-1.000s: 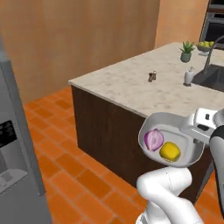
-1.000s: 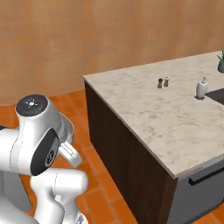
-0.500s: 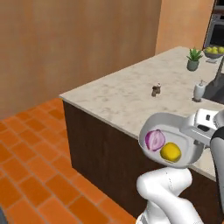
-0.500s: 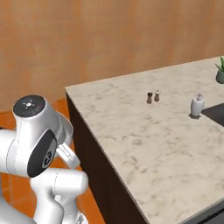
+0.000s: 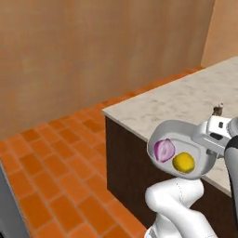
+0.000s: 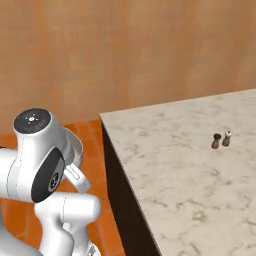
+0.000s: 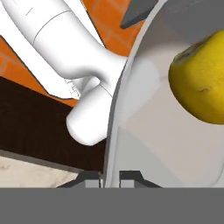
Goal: Take the meat container that has the shrimp and place it on the second highest rack of the freezer. Then take the vegetable container that has the lemon and onion and place it on the highest rack of the freezer.
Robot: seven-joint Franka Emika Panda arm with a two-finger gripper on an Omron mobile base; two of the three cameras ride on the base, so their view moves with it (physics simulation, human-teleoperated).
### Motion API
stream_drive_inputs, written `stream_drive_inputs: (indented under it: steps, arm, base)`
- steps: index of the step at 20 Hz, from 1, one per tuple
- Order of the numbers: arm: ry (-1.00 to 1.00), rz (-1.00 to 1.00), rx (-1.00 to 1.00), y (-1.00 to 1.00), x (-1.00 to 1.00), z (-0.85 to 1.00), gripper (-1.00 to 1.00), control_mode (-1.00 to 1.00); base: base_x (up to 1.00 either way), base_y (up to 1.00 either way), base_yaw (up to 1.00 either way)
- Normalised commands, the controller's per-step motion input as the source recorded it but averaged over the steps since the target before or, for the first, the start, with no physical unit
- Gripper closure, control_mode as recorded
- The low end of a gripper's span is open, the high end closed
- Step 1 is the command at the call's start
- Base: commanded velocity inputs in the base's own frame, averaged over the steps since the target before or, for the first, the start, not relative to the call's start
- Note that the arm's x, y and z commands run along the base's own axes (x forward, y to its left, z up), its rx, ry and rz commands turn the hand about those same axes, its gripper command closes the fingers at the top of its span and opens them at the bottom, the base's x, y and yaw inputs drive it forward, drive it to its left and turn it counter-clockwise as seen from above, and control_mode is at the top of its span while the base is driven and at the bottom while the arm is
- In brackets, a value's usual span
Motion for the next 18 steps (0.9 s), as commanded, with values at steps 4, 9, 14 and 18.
stream_drive_inputs:
  steps: [4,9,14,18]
  arm:
    - [0.0,0.0,0.0,0.0,0.0,0.0,1.0,1.0]
    - [0.0,0.0,0.0,0.0,0.0,0.0,1.0,1.0]
    - [0.0,0.0,0.0,0.0,0.0,0.0,1.0,1.0]
    - [0.0,0.0,0.0,0.0,0.0,0.0,1.0,1.0]
  base:
    - [1.0,0.57,0.27]
    - [0.98,0.67,0.44]
    - [0.73,0.63,0.61]
    - [0.63,0.42,0.68]
